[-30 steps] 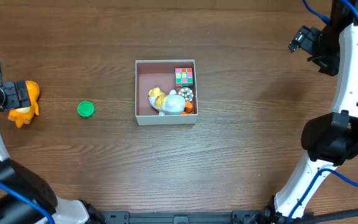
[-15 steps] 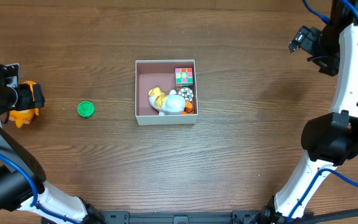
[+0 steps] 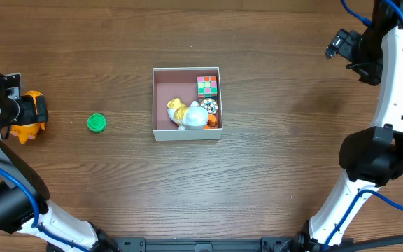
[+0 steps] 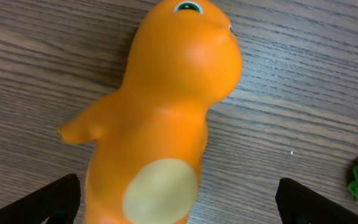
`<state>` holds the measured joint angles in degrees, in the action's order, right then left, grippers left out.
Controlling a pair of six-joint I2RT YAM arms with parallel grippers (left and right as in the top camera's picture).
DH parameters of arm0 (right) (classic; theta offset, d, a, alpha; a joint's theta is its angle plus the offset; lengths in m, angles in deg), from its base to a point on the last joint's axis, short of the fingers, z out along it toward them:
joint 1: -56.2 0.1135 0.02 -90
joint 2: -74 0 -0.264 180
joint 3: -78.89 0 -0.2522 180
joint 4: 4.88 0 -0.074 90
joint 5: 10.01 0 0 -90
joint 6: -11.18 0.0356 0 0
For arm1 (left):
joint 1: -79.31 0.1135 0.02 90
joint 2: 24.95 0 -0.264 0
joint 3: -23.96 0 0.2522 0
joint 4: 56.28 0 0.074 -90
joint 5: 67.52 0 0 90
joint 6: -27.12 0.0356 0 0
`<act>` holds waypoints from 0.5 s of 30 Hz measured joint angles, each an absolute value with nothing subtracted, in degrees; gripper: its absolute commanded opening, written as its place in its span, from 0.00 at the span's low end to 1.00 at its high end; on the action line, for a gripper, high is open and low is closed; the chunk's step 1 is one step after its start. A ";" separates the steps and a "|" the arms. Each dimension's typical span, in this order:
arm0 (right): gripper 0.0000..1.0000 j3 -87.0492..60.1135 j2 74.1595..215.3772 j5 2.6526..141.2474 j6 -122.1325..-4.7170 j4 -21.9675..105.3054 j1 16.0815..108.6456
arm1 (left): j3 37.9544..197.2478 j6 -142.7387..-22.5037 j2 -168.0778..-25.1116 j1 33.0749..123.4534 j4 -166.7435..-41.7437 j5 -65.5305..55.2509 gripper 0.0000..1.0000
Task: Pack container
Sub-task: 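Lower the left gripper over the orange dinosaur figure, then close the left gripper on the orange figure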
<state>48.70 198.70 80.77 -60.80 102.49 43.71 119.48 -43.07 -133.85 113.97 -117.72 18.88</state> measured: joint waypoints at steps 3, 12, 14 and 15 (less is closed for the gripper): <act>1.00 48.70 198.70 80.77 -60.78 102.49 43.71 | 119.48 -42.94 -133.85 113.97 -116.93 19.32 1.00; 1.00 48.70 198.70 80.79 -60.78 102.49 43.71 | 119.48 -42.70 -133.85 113.97 -117.30 19.73 1.00; 1.00 48.70 198.70 80.77 -60.78 102.49 43.71 | 119.48 -42.48 -133.85 113.97 -117.61 19.73 1.00; 1.00 48.70 198.70 80.77 -60.80 102.49 43.71 | 119.48 -42.17 -133.85 113.97 -117.83 19.73 1.00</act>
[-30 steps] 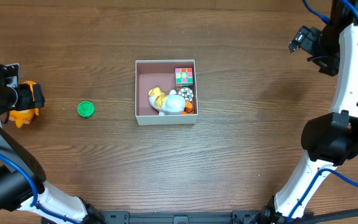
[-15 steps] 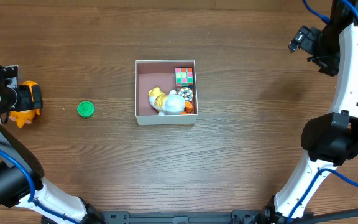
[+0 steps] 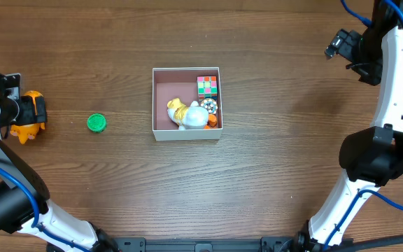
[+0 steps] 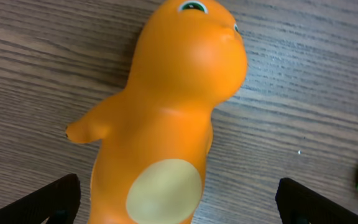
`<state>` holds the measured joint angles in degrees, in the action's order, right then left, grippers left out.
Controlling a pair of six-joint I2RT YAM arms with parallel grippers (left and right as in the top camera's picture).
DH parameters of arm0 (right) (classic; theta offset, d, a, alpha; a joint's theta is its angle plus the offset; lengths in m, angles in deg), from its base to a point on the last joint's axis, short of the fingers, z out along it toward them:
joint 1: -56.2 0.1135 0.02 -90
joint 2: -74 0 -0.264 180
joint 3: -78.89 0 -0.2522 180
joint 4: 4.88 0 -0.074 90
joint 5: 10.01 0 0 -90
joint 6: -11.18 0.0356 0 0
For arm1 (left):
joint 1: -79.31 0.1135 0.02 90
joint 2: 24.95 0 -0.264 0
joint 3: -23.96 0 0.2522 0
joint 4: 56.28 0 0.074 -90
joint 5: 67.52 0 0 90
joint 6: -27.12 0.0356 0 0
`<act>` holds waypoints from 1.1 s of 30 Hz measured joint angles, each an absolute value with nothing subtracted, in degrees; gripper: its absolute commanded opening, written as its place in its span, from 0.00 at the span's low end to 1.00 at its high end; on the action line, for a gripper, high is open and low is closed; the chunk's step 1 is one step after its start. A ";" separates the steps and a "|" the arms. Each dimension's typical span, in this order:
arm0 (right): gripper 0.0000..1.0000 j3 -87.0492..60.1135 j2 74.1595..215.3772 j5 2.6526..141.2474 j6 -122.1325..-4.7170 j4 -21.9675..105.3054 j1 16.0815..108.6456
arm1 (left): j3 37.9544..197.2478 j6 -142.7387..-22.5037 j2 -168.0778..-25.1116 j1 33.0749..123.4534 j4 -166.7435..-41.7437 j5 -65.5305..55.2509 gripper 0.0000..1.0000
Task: Pack container
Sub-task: 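Close the left gripper on the orange figure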
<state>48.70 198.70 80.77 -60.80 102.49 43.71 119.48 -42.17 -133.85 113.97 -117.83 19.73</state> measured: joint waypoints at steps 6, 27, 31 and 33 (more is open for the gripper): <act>1.00 48.70 198.70 80.77 -60.80 102.51 43.71 | 119.48 -41.26 -133.85 113.97 -118.20 19.73 1.00; 1.00 48.70 198.70 80.77 -60.80 102.44 43.71 | 119.48 -41.24 -137.76 113.97 -118.22 20.35 1.00; 1.00 48.70 198.70 80.79 -60.80 102.46 43.71 | 119.48 -41.24 -139.62 114.23 -118.02 20.94 1.00; 1.00 48.70 198.70 80.77 -60.82 102.40 43.71 | 119.48 -41.26 -139.66 114.34 -117.89 21.02 1.00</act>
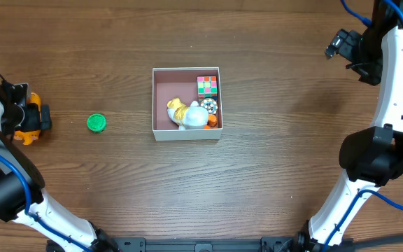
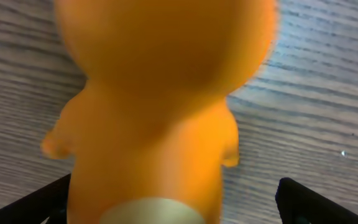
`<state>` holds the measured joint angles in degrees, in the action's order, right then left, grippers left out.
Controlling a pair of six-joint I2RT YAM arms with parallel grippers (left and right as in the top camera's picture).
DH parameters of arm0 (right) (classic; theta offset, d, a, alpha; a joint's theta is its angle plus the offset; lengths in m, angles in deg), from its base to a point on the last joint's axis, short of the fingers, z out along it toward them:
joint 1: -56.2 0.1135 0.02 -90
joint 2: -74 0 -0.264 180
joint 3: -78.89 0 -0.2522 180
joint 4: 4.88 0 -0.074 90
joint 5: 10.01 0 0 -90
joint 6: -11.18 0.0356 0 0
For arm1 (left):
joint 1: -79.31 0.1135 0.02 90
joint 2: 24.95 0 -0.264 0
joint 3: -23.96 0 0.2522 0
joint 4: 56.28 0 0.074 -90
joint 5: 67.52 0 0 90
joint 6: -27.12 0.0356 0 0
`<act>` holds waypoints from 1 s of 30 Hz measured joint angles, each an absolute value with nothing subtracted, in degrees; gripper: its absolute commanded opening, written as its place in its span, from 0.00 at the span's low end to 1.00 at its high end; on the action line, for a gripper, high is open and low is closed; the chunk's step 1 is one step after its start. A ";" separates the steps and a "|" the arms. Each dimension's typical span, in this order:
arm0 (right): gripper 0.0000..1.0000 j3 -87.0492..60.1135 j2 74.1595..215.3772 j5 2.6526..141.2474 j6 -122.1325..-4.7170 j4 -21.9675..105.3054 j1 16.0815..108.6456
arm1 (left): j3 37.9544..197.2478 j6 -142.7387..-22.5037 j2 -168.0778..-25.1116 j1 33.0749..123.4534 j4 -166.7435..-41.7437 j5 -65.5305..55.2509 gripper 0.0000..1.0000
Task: Pack container
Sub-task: 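Close the left gripper on the orange figure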
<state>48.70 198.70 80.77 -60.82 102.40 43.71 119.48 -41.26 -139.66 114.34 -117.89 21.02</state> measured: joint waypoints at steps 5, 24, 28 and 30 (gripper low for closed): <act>1.00 48.70 198.70 80.79 -60.78 102.46 43.71 | 119.48 -41.28 -139.73 114.30 -117.98 20.96 1.00; 1.00 48.70 198.70 80.77 -60.80 102.46 43.71 | 122.26 -42.79 -139.73 114.30 -118.79 20.91 0.60; 1.00 48.70 198.70 80.77 -60.80 102.46 43.71 | 122.26 -43.05 -139.73 114.30 -119.01 20.67 0.45; 1.00 48.70 198.70 80.77 -60.82 102.49 43.71 | 122.28 -43.25 -139.73 114.30 -119.12 20.52 0.43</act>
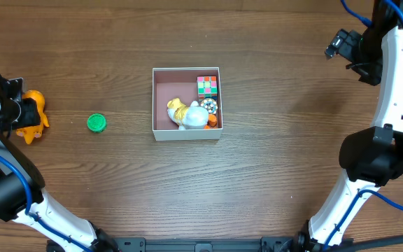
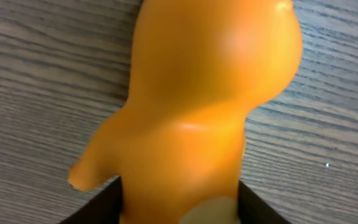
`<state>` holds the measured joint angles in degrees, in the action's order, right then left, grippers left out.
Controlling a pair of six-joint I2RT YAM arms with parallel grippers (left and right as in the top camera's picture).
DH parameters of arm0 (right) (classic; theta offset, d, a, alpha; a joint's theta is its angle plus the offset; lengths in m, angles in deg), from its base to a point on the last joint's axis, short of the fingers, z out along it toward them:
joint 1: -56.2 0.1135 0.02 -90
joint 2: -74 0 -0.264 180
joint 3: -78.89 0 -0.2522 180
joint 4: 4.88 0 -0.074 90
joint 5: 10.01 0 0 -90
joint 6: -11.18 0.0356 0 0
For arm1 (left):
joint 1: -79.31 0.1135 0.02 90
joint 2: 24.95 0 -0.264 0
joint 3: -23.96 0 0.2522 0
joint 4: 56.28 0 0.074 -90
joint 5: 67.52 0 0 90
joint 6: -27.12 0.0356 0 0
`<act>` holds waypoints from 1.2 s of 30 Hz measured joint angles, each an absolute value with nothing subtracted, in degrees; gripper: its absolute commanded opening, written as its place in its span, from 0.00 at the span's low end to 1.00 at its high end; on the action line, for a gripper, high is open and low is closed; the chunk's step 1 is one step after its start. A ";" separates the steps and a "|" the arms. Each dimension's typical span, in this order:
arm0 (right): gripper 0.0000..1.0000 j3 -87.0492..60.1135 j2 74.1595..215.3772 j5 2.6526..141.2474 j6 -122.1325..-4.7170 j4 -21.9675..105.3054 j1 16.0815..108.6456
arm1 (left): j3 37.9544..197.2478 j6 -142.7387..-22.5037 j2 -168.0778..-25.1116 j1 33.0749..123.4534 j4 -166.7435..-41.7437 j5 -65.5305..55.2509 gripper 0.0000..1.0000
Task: Pack container
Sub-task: 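Close the left gripper on the orange figure, then lift the orange figure and carry it right to the box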
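Note:
An orange toy figure (image 1: 33, 114) with a pale belly lies at the far left of the table. In the left wrist view the orange toy figure (image 2: 197, 112) fills the frame. My left gripper (image 2: 179, 205) is shut on its body, and its dark fingers (image 2: 104, 204) press both flanks. The open white box (image 1: 153, 105) stands at the table's middle, holding a colour cube (image 1: 207, 86), a white and yellow toy (image 1: 187, 114) and a small patterned ball (image 1: 209, 106). My right gripper (image 1: 340, 44) hangs at the far right, away from everything; its jaws do not show.
A green bottle cap (image 1: 96, 122) lies on the wood between the orange toy and the box. The right arm's links run down the right edge of the overhead view.
The left fingers, which stood wide apart at either side of the orange toy, have shut against its body. The toy has turned a little. The right arm has not moved.
My left gripper stood open over the lying orange toy at the far left. It then sat lower, with the toy large and blurred between the wide fingers. Now the fingers grip the toy. The box, green cap and right arm stayed put.

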<state>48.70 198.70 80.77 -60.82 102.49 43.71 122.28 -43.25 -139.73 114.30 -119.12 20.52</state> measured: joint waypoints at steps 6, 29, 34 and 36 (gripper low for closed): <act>1.00 48.70 198.70 80.77 -60.85 102.51 43.71 | 122.30 -43.73 -139.73 114.30 -119.47 20.19 0.38; 1.00 48.70 198.70 80.77 -60.82 102.46 43.71 | 161.56 -49.32 -140.73 98.47 -142.55 2.31 0.45; 1.00 48.70 198.70 80.77 -60.80 102.46 43.71 | 162.76 -55.29 -140.73 88.64 -142.72 0.48 0.44; 1.00 48.70 198.70 80.77 -60.80 102.49 43.71 | 162.76 -57.63 -140.73 84.57 -142.72 -0.05 0.44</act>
